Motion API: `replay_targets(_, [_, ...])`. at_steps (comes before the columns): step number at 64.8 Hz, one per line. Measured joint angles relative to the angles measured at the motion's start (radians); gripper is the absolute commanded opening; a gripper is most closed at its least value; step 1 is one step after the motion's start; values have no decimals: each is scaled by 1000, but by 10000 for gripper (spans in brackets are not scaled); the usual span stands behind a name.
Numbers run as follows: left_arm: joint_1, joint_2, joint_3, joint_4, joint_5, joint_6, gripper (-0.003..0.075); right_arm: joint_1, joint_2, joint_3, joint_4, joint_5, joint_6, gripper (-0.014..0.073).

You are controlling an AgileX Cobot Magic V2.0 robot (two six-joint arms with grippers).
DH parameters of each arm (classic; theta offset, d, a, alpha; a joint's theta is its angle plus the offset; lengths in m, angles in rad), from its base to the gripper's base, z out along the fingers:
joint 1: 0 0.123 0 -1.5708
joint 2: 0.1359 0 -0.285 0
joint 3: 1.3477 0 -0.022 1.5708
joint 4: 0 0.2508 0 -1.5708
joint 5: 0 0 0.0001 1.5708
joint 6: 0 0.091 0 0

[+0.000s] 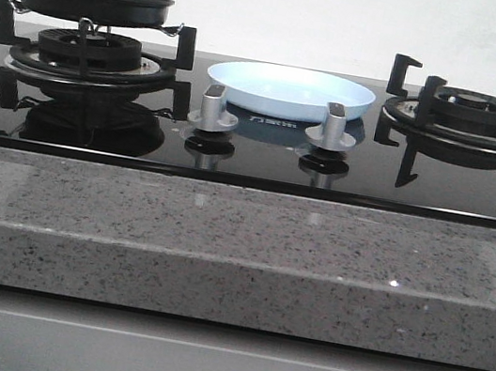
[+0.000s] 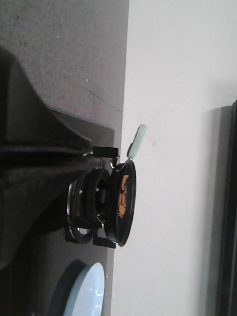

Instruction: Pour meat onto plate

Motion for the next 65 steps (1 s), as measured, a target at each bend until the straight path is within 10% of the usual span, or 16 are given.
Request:
replay_targets(34, [0, 375, -573, -3, 552, 0, -20, 0, 279, -550, 0, 446, 0, -69])
replay_targets(65, [0, 586, -617, -4, 610, 0, -20, 0, 554, -614, 2, 594, 0, -67])
